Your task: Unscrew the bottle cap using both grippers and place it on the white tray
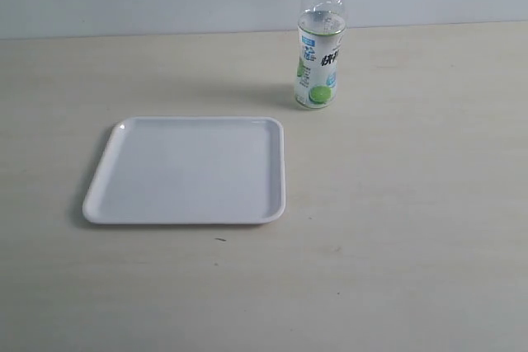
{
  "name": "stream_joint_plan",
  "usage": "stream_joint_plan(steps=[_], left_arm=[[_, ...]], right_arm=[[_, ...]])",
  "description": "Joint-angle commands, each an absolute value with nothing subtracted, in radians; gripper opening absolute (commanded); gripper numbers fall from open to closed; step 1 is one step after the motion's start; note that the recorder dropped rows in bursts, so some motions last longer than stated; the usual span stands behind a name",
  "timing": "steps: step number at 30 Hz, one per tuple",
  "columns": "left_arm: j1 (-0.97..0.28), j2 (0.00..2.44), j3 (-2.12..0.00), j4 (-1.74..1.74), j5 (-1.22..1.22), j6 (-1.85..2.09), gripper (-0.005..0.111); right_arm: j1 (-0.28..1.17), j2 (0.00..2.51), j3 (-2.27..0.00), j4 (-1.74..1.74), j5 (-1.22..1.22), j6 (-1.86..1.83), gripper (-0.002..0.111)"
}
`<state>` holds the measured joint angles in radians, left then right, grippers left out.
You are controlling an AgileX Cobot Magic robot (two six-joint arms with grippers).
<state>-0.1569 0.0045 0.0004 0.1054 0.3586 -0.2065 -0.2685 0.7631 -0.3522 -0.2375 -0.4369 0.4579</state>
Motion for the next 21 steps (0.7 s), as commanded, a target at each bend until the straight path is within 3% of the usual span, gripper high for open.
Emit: stream_joint_plan(steps=[1, 7, 10, 12, 14, 18, 19, 21], left_arm=[[-0.162, 0.0, 0.0, 0.106, 0.353, -0.215, 0.0], [-0.162, 0.0, 0.0, 0.106, 0.353, -0.215, 0.0], [-0.162, 0.0, 0.0, 0.106, 0.353, -0.215, 0.0], [-0.162, 0.0, 0.0, 0.106, 0.353, -0.215, 0.0], [-0.162, 0.0, 0.0, 0.106, 0.353, -0.215, 0.0], [-0.162, 0.0, 0.0, 0.106, 0.353, -0.215, 0.0], [-0.162, 0.0, 0.0, 0.106, 0.353, -0.215, 0.0], [-0.162, 0.0, 0.0, 0.106, 0.353, -0.215, 0.0]], right_arm=[[-0.267, 1.119, -0.357, -0.402, -0.555, 0.473, 0.0], [-0.267, 1.503, -0.36, -0.807, -0.952, 0.437, 0.001], [-0.267, 1.633, -0.394, -0.907, -1.033, 0.374, 0.011], [-0.267, 1.696, -0.421, -0.936, -1.069, 0.356, 0.025], [-0.267, 1.752, -0.45, -0.96, -1.095, 0.356, 0.046], [-0.267, 1.843, -0.521, -0.963, -1.149, 0.298, 0.099], [-0.267, 1.866, -0.546, -0.961, -1.163, 0.298, 0.106], [-0.259, 1.906, -0.6, -0.952, -1.18, 0.298, 0.104]])
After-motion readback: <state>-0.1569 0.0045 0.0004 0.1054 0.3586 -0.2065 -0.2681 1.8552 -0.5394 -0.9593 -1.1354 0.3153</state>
